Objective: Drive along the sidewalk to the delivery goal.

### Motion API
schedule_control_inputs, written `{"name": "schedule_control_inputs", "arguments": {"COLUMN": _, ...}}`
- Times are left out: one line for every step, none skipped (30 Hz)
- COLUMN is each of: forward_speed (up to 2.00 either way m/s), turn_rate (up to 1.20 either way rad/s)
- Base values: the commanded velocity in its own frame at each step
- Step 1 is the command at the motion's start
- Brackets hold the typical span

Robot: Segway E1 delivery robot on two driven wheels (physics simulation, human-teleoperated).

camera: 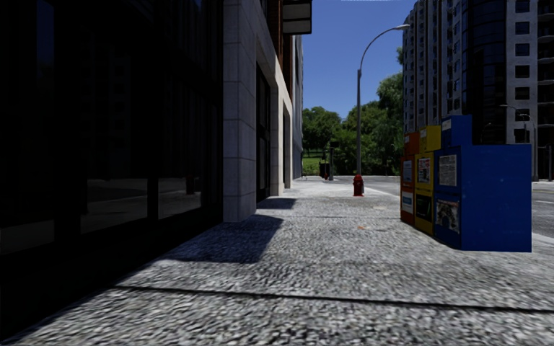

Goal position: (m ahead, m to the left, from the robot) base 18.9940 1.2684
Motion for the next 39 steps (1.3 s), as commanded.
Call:
{"name": "schedule_control_inputs", "arguments": {"forward_speed": 2.0, "turn_rate": 0.0}}
{"name": "schedule_control_inputs", "arguments": {"forward_speed": 2.0, "turn_rate": 0.0}}
{"name": "schedule_control_inputs", "arguments": {"forward_speed": 2.0, "turn_rate": 0.0}}
{"name": "schedule_control_inputs", "arguments": {"forward_speed": 2.0, "turn_rate": 0.0}}
{"name": "schedule_control_inputs", "arguments": {"forward_speed": 2.0, "turn_rate": 0.0}}
{"name": "schedule_control_inputs", "arguments": {"forward_speed": 2.0, "turn_rate": 0.0}}
{"name": "schedule_control_inputs", "arguments": {"forward_speed": 2.0, "turn_rate": 0.0}}
{"name": "schedule_control_inputs", "arguments": {"forward_speed": 2.0, "turn_rate": 0.0}}
{"name": "schedule_control_inputs", "arguments": {"forward_speed": 2.0, "turn_rate": 0.0}}
{"name": "schedule_control_inputs", "arguments": {"forward_speed": 2.0, "turn_rate": 0.0}}
{"name": "schedule_control_inputs", "arguments": {"forward_speed": 2.0, "turn_rate": -0.19}}
{"name": "schedule_control_inputs", "arguments": {"forward_speed": 2.0, "turn_rate": -0.3}}
{"name": "schedule_control_inputs", "arguments": {"forward_speed": 2.0, "turn_rate": -0.34}}
{"name": "schedule_control_inputs", "arguments": {"forward_speed": 2.0, "turn_rate": -0.35}}
{"name": "schedule_control_inputs", "arguments": {"forward_speed": 2.0, "turn_rate": -0.35}}
{"name": "schedule_control_inputs", "arguments": {"forward_speed": 2.0, "turn_rate": -0.35}}
{"name": "schedule_control_inputs", "arguments": {"forward_speed": 2.0, "turn_rate": -0.35}}
{"name": "schedule_control_inputs", "arguments": {"forward_speed": 2.0, "turn_rate": -0.35}}
{"name": "schedule_control_inputs", "arguments": {"forward_speed": 2.0, "turn_rate": -0.35}}
{"name": "schedule_control_inputs", "arguments": {"forward_speed": 2.0, "turn_rate": -0.35}}
{"name": "schedule_control_inputs", "arguments": {"forward_speed": 2.0, "turn_rate": -0.35}}
{"name": "schedule_control_inputs", "arguments": {"forward_speed": 2.0, "turn_rate": -0.35}}
{"name": "schedule_control_inputs", "arguments": {"forward_speed": 2.0, "turn_rate": -0.35}}
{"name": "schedule_control_inputs", "arguments": {"forward_speed": 2.0, "turn_rate": -0.35}}
{"name": "schedule_control_inputs", "arguments": {"forward_speed": 2.0, "turn_rate": -0.35}}
{"name": "schedule_control_inputs", "arguments": {"forward_speed": 2.0, "turn_rate": -0.35}}
{"name": "schedule_control_inputs", "arguments": {"forward_speed": 2.0, "turn_rate": -0.35}}
{"name": "schedule_control_inputs", "arguments": {"forward_speed": 2.0, "turn_rate": -0.35}}
{"name": "schedule_control_inputs", "arguments": {"forward_speed": 2.0, "turn_rate": -0.35}}
{"name": "schedule_control_inputs", "arguments": {"forward_speed": 2.0, "turn_rate": -0.35}}
{"name": "schedule_control_inputs", "arguments": {"forward_speed": 2.0, "turn_rate": -0.35}}
{"name": "schedule_control_inputs", "arguments": {"forward_speed": 2.0, "turn_rate": -0.35}}
{"name": "schedule_control_inputs", "arguments": {"forward_speed": 2.0, "turn_rate": -0.31}}
{"name": "schedule_control_inputs", "arguments": {"forward_speed": 2.0, "turn_rate": -0.19}}
{"name": "schedule_control_inputs", "arguments": {"forward_speed": 2.0, "turn_rate": -0.19}}
{"name": "schedule_control_inputs", "arguments": {"forward_speed": 2.0, "turn_rate": 0.0}}
{"name": "schedule_control_inputs", "arguments": {"forward_speed": 2.0, "turn_rate": 0.0}}
{"name": "schedule_control_inputs", "arguments": {"forward_speed": 2.0, "turn_rate": 0.0}}
{"name": "schedule_control_inputs", "arguments": {"forward_speed": 2.0, "turn_rate": 0.0}}
